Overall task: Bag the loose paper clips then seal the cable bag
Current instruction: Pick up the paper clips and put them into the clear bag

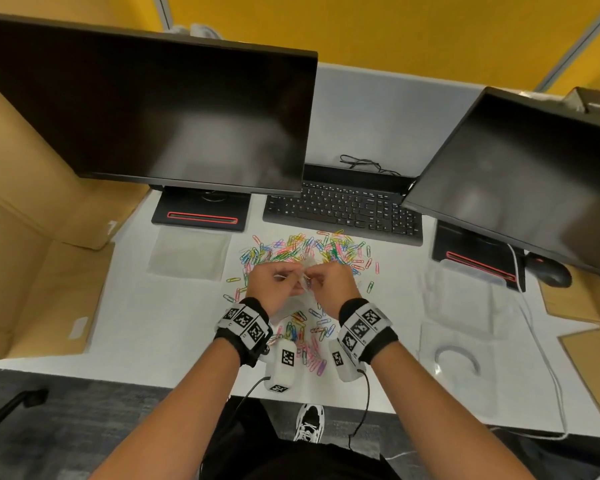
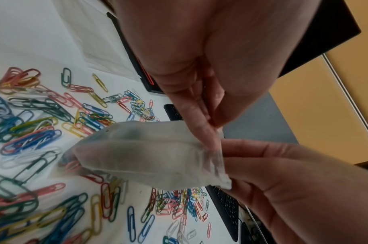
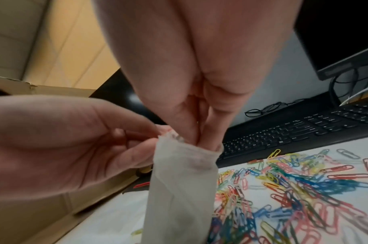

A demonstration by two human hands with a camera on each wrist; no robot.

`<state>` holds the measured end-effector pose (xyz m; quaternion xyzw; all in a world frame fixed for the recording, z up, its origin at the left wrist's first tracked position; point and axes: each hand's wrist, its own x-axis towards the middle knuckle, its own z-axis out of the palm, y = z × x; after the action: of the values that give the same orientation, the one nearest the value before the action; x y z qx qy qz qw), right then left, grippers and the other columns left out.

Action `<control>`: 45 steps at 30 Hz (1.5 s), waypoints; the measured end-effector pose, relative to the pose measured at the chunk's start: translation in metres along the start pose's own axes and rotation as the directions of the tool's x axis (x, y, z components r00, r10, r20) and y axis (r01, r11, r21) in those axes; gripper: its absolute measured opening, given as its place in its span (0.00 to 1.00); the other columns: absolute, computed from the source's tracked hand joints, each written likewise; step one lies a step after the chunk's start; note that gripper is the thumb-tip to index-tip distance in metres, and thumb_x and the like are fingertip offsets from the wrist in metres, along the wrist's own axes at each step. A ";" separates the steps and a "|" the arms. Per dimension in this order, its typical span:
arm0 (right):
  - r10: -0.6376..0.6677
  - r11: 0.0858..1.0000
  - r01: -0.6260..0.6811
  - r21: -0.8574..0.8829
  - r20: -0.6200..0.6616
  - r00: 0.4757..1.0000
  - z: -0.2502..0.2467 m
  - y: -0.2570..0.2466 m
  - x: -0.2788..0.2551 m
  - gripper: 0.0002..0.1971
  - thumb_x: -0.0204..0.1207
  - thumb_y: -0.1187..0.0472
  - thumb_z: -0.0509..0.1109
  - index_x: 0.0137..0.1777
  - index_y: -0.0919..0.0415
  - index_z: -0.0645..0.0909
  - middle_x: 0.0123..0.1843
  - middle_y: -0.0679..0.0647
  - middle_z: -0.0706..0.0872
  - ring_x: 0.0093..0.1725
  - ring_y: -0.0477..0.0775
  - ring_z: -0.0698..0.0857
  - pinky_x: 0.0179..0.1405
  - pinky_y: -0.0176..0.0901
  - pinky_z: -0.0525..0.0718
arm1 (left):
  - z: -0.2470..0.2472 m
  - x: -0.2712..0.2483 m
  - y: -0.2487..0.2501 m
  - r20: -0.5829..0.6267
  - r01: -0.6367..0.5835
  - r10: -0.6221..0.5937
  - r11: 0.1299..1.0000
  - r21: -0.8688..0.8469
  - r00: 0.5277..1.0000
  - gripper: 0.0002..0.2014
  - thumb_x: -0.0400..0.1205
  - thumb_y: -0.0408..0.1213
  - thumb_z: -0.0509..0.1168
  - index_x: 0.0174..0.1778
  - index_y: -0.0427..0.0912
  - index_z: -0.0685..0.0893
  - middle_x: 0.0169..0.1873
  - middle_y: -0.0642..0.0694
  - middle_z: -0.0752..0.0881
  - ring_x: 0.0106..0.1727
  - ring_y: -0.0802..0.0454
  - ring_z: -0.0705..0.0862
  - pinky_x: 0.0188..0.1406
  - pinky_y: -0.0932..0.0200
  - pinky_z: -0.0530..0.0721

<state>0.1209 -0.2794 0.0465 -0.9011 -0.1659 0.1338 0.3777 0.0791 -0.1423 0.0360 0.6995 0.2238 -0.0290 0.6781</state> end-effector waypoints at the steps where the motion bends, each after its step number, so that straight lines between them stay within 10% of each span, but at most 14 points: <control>1: -0.014 0.999 0.014 -0.038 0.010 1.000 -0.001 0.000 0.001 0.15 0.76 0.74 0.63 0.45 0.60 0.91 0.35 0.54 0.89 0.34 0.48 0.81 0.42 0.37 0.80 | -0.001 0.000 0.000 0.000 -0.004 0.004 1.000 0.004 1.000 0.08 0.81 0.27 0.71 0.54 0.33 0.90 0.42 0.36 0.91 0.38 0.45 0.91 0.38 0.56 0.92; 7: 0.055 0.983 -0.042 0.179 -0.067 0.996 -0.030 0.018 -0.023 0.11 0.71 0.62 0.77 0.54 0.53 0.89 0.42 0.44 0.88 0.36 0.39 0.85 0.40 0.37 0.86 | -0.012 0.007 -0.003 -0.042 -0.007 0.008 1.000 0.022 0.999 0.08 0.80 0.26 0.71 0.53 0.37 0.91 0.44 0.42 0.92 0.35 0.48 0.92 0.38 0.56 0.92; 11: 0.270 0.962 -0.240 -0.128 0.349 0.897 -0.022 0.064 -0.061 0.53 0.54 0.45 0.86 0.79 0.49 0.65 0.59 0.49 0.75 0.44 0.45 0.82 0.45 0.36 0.83 | -0.021 0.013 -0.005 -0.053 0.006 -0.006 1.000 0.014 0.999 0.08 0.79 0.28 0.73 0.51 0.40 0.93 0.48 0.44 0.91 0.42 0.48 0.92 0.40 0.52 0.92; 15: 0.307 0.952 -0.277 -0.131 0.442 0.843 0.014 0.085 -0.084 0.65 0.51 0.48 0.89 0.84 0.50 0.50 0.66 0.51 0.65 0.45 0.41 0.79 0.38 0.24 0.77 | -0.022 0.015 -0.005 -0.062 0.032 -0.032 0.999 -0.016 0.998 0.08 0.78 0.28 0.74 0.47 0.45 0.93 0.48 0.43 0.91 0.44 0.42 0.92 0.42 0.45 0.92; 23: 0.262 0.964 -0.264 -0.008 0.142 0.954 0.054 0.089 -0.064 0.41 0.63 0.56 0.84 0.76 0.52 0.72 0.66 0.53 0.73 0.35 0.43 0.84 0.51 0.32 0.84 | -0.023 0.010 -0.007 -0.067 0.032 -0.032 0.999 -0.006 0.997 0.09 0.78 0.26 0.73 0.49 0.44 0.93 0.48 0.47 0.91 0.44 0.49 0.91 0.39 0.51 0.93; 29: -0.012 0.921 0.051 -0.387 0.103 0.995 0.059 0.086 -0.062 0.23 0.75 0.54 0.73 0.71 0.47 0.77 0.77 0.53 0.69 0.70 0.58 0.71 0.62 0.52 0.83 | -0.025 0.009 -0.008 -0.064 0.025 -0.025 1.000 -0.003 0.998 0.11 0.77 0.26 0.74 0.43 0.50 0.92 0.45 0.51 0.91 0.48 0.43 0.90 0.45 0.42 0.92; 35: -0.080 0.880 0.143 -0.454 0.154 0.985 0.066 0.092 -0.055 0.16 0.60 0.75 0.80 0.44 0.57 0.92 0.47 0.57 0.88 0.43 0.59 0.88 0.38 0.41 0.88 | -0.022 0.008 -0.011 -0.074 0.027 -0.024 0.999 0.042 0.997 0.09 0.77 0.31 0.75 0.46 0.50 0.94 0.49 0.47 0.92 0.48 0.42 0.91 0.46 0.40 0.92; 41: 0.167 0.979 -0.172 -0.106 -0.050 0.985 0.042 0.096 -0.042 0.03 0.71 0.60 0.79 0.39 0.58 0.92 0.36 0.51 0.88 0.33 0.39 0.81 0.38 0.26 0.79 | -0.018 0.003 -0.006 -0.043 0.010 -0.006 0.995 0.095 0.999 0.09 0.78 0.27 0.73 0.52 0.40 0.92 0.49 0.42 0.90 0.48 0.44 0.90 0.39 0.47 0.93; 45: 0.473 0.829 -0.433 0.354 -0.030 0.881 0.023 0.099 -0.037 0.12 0.64 0.54 0.84 0.46 0.57 0.92 0.44 0.49 0.92 0.45 0.44 0.88 0.47 0.26 0.81 | -0.016 0.002 -0.001 -0.035 0.008 -0.004 0.992 0.129 0.999 0.09 0.79 0.27 0.72 0.53 0.38 0.92 0.48 0.42 0.90 0.43 0.47 0.91 0.38 0.48 0.93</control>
<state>0.0983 -0.3452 -0.0366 -0.8427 0.1003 0.1932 0.4924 0.0760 -0.1263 0.0362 0.7416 0.2354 -0.0331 0.6273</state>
